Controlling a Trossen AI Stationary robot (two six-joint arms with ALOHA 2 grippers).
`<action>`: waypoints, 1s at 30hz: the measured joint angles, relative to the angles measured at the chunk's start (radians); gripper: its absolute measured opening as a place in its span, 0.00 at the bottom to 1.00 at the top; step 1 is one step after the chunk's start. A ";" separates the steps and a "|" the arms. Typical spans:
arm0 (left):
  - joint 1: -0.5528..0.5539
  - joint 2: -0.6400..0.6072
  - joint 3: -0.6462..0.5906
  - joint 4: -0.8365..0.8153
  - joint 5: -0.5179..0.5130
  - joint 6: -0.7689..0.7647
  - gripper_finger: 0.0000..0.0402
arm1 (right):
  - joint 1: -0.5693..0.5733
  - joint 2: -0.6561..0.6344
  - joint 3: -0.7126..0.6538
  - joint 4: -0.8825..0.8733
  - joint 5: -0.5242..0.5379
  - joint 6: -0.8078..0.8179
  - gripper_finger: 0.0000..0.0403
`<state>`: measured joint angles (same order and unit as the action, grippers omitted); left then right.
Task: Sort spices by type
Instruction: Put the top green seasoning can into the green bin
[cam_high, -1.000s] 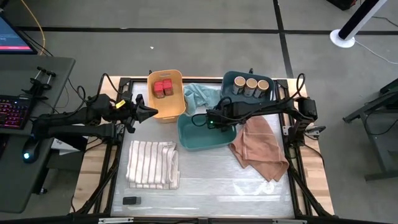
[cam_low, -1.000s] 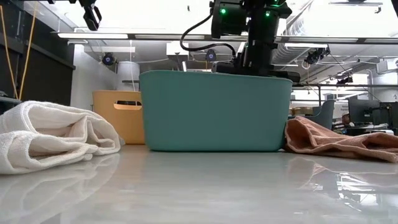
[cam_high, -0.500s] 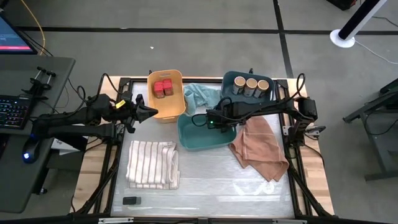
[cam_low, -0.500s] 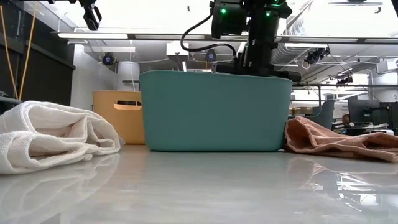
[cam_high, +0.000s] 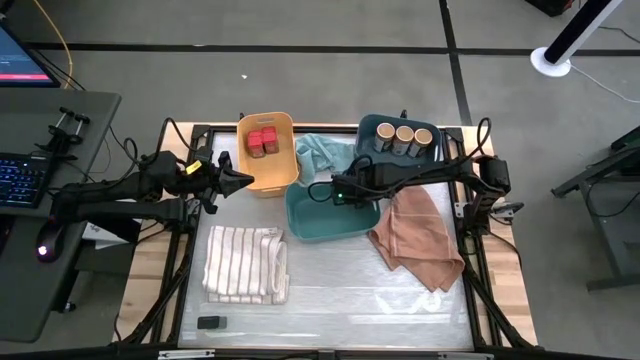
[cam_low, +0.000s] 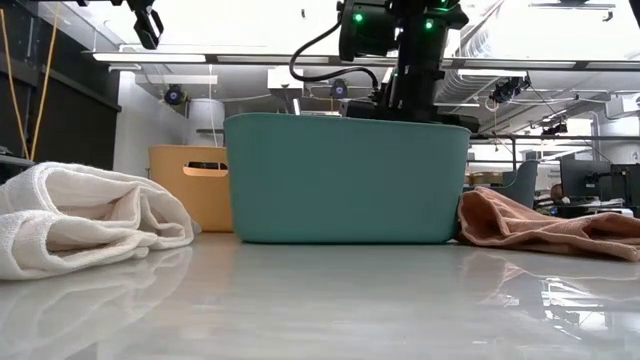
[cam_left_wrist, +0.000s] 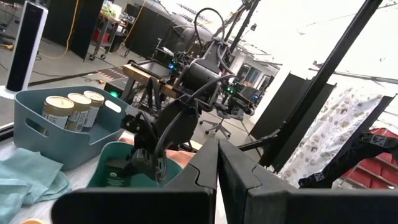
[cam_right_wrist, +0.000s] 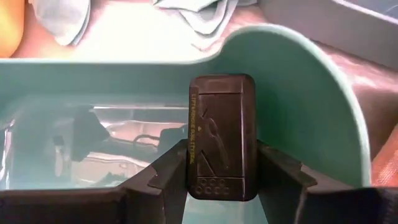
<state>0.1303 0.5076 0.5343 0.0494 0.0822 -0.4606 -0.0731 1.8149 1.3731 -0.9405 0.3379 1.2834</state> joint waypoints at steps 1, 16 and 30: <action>0.000 0.000 0.000 0.000 0.000 0.000 0.00 | 0.000 0.000 0.000 0.000 0.001 0.000 0.39; 0.000 0.000 0.000 0.000 0.000 -0.003 0.00 | 0.000 0.014 0.000 0.020 0.007 0.019 0.41; 0.000 0.000 0.000 -0.002 0.000 -0.008 0.00 | -0.009 0.025 0.002 0.016 -0.008 0.045 0.65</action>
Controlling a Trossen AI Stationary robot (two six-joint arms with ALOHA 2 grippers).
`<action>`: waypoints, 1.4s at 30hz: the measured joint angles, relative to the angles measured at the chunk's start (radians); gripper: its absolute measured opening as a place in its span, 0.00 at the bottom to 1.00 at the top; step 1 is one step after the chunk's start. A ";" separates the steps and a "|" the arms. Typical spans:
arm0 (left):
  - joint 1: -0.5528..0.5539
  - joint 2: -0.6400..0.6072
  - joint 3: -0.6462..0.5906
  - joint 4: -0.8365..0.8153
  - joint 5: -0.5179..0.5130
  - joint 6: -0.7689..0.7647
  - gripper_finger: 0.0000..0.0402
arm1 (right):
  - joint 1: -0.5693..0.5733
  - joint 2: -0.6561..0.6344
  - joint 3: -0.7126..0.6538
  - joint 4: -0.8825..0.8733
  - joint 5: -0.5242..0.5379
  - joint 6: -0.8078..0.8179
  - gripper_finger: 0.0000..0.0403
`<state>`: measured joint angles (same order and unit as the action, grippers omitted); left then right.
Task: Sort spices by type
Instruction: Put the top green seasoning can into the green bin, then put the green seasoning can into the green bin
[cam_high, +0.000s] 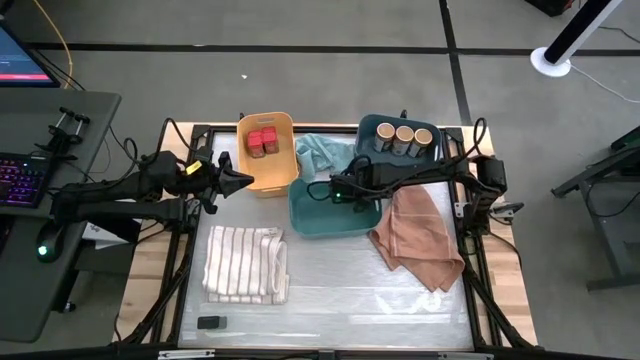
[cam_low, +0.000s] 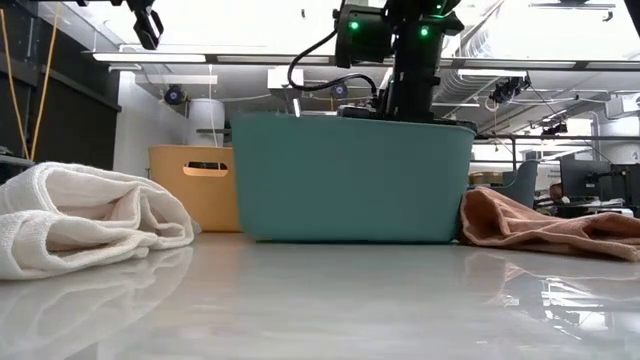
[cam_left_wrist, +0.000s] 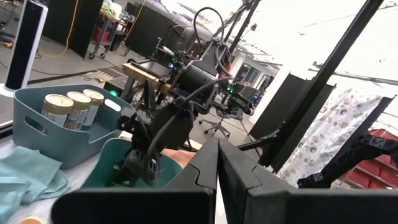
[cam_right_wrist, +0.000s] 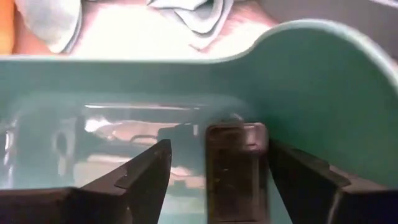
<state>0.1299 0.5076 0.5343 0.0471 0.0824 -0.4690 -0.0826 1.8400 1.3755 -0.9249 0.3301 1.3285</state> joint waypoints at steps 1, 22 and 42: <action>0.000 0.000 0.000 0.000 0.000 0.000 0.00 | -0.003 0.000 0.007 -0.010 -0.001 -0.001 0.65; -0.042 0.006 0.001 -0.035 0.046 0.010 0.00 | 0.011 -0.011 0.378 -0.030 -0.048 -0.414 0.65; -0.682 0.408 0.360 -0.867 -0.185 -0.070 0.00 | -0.021 -0.011 0.378 0.030 -0.050 -0.633 0.65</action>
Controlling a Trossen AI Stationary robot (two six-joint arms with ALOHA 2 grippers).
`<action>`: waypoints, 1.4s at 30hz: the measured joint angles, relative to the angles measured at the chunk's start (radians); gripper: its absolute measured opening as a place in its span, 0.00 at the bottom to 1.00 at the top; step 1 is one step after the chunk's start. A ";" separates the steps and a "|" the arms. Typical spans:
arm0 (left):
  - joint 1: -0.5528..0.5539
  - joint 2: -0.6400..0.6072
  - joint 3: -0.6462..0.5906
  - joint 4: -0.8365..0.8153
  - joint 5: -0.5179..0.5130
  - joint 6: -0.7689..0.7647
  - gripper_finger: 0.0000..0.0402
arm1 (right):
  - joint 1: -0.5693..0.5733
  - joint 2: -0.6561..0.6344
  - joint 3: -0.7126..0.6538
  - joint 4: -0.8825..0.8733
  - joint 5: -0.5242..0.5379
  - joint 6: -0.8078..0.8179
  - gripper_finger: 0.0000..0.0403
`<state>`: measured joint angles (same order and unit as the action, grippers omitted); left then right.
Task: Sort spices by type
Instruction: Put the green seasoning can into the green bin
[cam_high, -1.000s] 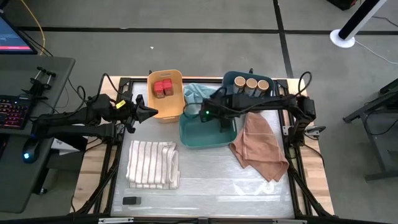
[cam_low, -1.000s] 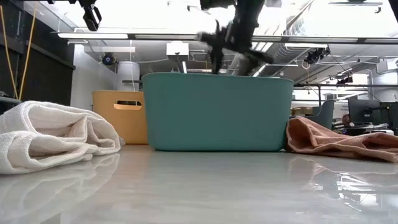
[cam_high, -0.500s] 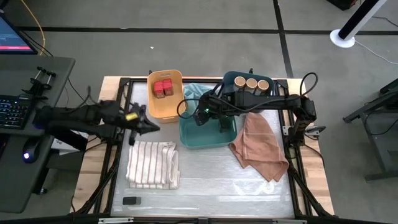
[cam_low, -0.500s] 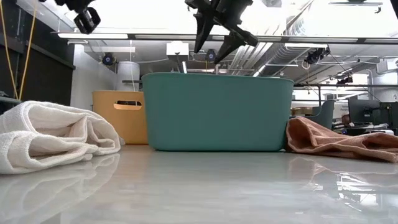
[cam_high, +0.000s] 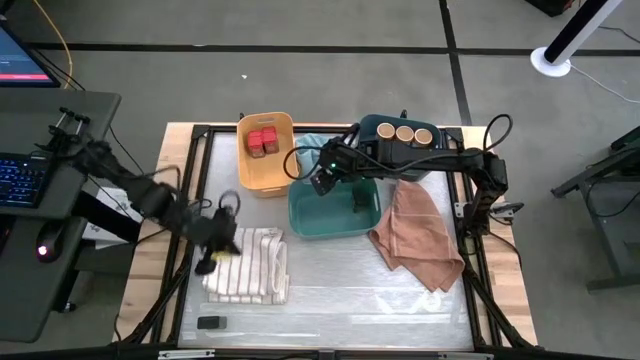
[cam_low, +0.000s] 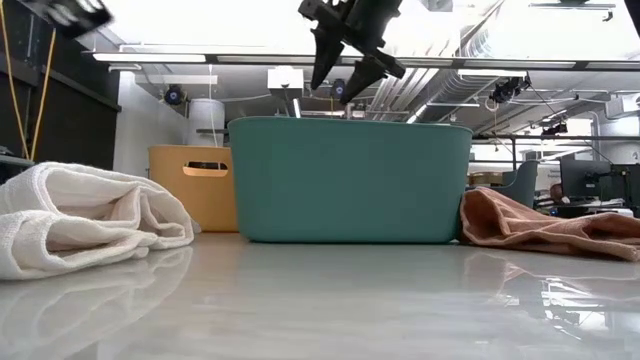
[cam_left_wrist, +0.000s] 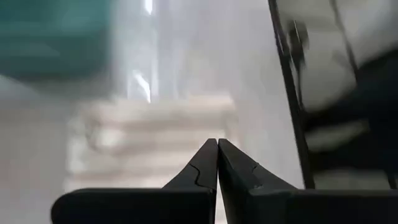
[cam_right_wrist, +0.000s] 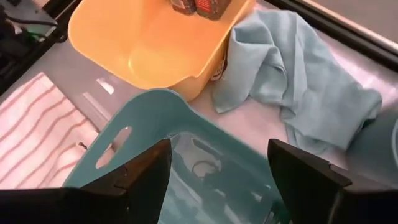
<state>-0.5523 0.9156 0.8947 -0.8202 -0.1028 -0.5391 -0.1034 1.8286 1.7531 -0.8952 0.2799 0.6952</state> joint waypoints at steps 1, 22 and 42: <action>-0.049 0.026 0.015 -0.028 0.000 -0.024 0.00 | -0.003 0.000 0.000 0.005 0.001 -0.015 0.65; -0.671 0.601 0.300 -0.092 -0.056 -0.574 0.00 | 0.071 0.000 0.000 0.031 -0.079 -0.354 0.01; -0.630 0.629 0.250 -0.093 -0.039 -0.584 0.00 | 0.073 0.000 0.000 -0.001 -0.078 -0.364 0.00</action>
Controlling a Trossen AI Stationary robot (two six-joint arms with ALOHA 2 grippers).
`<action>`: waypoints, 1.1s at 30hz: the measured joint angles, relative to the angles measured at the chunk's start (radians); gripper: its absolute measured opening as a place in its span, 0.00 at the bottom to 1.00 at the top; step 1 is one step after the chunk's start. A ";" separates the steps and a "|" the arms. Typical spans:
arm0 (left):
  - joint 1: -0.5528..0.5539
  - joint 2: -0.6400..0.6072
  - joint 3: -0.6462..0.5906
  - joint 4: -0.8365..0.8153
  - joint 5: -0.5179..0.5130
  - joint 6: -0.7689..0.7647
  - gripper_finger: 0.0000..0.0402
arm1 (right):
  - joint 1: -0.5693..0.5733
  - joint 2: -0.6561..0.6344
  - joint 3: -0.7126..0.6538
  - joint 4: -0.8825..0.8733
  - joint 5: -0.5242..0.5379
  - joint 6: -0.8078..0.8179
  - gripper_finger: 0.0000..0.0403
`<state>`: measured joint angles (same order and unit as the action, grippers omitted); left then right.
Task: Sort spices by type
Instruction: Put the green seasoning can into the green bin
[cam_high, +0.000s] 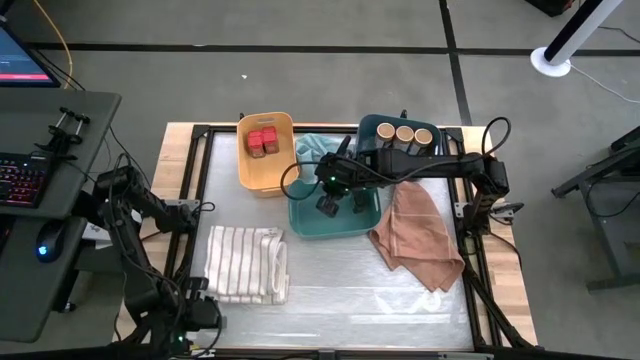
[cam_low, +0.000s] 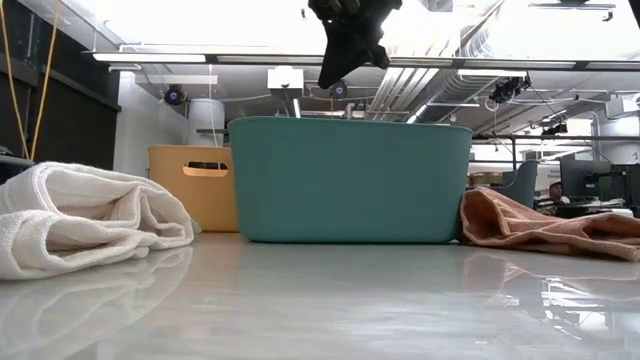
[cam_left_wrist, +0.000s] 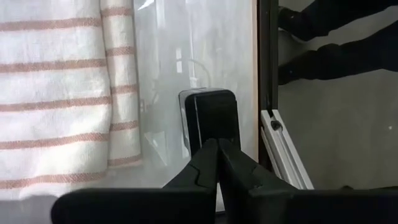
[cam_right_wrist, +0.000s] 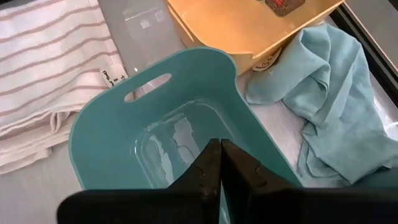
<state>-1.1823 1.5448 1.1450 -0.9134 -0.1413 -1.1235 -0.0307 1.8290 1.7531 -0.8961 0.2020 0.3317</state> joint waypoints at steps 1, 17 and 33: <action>0.000 0.000 0.000 0.000 0.000 0.000 0.00 | 0.000 0.000 0.000 -0.006 0.000 0.000 0.00; 0.005 0.000 0.000 0.050 0.001 0.190 0.00 | -0.002 0.000 0.000 -0.009 0.001 -0.027 0.00; 0.005 0.000 -0.001 0.050 0.001 0.603 0.00 | -0.002 0.000 0.000 -0.009 0.001 -0.027 0.00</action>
<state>-1.1774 1.5448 1.1443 -0.8634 -0.1406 -0.5205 -0.0326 1.8290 1.7531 -0.9054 0.2028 0.3050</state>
